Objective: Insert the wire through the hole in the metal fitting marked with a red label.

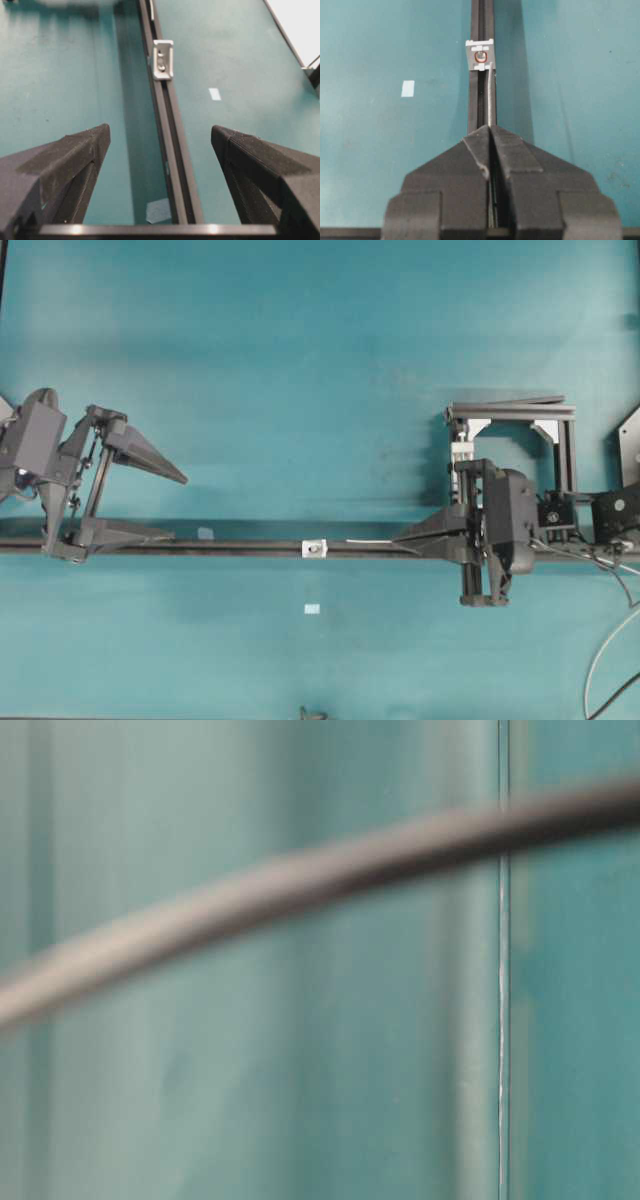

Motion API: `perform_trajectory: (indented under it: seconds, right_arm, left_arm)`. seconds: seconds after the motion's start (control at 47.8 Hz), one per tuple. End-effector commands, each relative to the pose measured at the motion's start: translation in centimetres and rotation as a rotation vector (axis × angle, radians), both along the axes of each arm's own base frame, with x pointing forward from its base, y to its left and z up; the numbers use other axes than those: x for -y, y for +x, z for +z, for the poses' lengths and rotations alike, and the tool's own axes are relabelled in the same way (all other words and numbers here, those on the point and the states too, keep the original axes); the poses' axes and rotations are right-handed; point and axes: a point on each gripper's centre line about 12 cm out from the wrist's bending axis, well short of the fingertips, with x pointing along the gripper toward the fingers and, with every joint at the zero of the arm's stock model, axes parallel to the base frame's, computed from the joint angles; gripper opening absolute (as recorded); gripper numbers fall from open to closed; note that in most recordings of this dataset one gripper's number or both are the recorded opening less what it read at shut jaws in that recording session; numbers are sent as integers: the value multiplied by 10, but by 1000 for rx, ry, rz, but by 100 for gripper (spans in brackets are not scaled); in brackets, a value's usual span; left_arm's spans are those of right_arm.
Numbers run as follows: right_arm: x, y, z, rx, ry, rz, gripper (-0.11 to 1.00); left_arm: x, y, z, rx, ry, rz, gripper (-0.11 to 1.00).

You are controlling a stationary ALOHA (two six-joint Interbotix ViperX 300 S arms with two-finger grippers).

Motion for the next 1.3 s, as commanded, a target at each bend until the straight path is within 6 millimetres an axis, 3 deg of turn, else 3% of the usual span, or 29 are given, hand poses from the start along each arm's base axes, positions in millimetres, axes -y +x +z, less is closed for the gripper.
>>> perform_trajectory:
  seconds: [0.0, 0.293, 1.276]
  right_arm:
    - [-4, 6, 5, 30, 3, 1, -1]
    - [-5, 11, -7, 37, 2, -21, -1]
    - [-13, 12, -11, 67, -4, -14, -1]
  left_arm:
    - [3, 1, 4, 19, -15, -8, 61]
    - [3, 1, 5, 21, -19, -9, 61]
    - [4, 3, 6, 18, -20, -9, 61]
